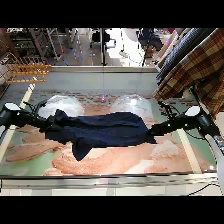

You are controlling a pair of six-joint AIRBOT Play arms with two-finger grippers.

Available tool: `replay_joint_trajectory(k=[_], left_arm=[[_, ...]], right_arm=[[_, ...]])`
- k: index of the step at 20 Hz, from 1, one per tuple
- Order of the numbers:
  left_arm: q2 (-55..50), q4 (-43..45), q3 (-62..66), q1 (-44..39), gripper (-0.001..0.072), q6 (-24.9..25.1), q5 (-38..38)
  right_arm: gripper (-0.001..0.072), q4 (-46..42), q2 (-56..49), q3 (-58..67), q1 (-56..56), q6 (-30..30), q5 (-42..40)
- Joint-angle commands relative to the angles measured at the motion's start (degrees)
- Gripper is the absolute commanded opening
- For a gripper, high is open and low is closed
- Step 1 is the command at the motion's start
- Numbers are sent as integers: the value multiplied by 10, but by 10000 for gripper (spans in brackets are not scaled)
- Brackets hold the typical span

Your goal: Fold the clothes and pants, and hang the long-sleeved shirts on hangers.

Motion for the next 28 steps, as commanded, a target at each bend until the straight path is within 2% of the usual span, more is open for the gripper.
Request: replay_joint_trajectory(k=[1,9,12,14,15,16,18,19,23,25,28], left_arm=[[-9,31,0,4,301,1,18],[2,24,0,-5,297,25,91],[1,21,0,-24,220,33,75],[1,21,0,-36,215,33,51],[1,21,0,-39,144,32,41],[1,24,0,-40,117,32,36],[0,29,-1,-41,105,28,33],[-1,33,-1,-41,32,28,34],[-3,31,-1,-42,15,28,33],[15,-51,3,-26,14,53,13],[72,-302,34,42,13,87,-24]], right_arm=[[20,0,-4,-4,1,-3,-10],[20,0,-4,-4,1,-2,-13],[20,0,-4,-5,1,-2,-14],[20,0,-4,-5,1,-2,-21],[20,0,-4,-5,1,-2,-23],[20,0,-4,-5,1,-2,-24],[20,0,-4,-5,1,-2,-23],[20,0,-4,-4,1,-2,-23],[19,2,-2,-4,1,-3,-20],[18,2,9,22,-1,-19,31],[18,-14,68,112,-1,-28,74]])
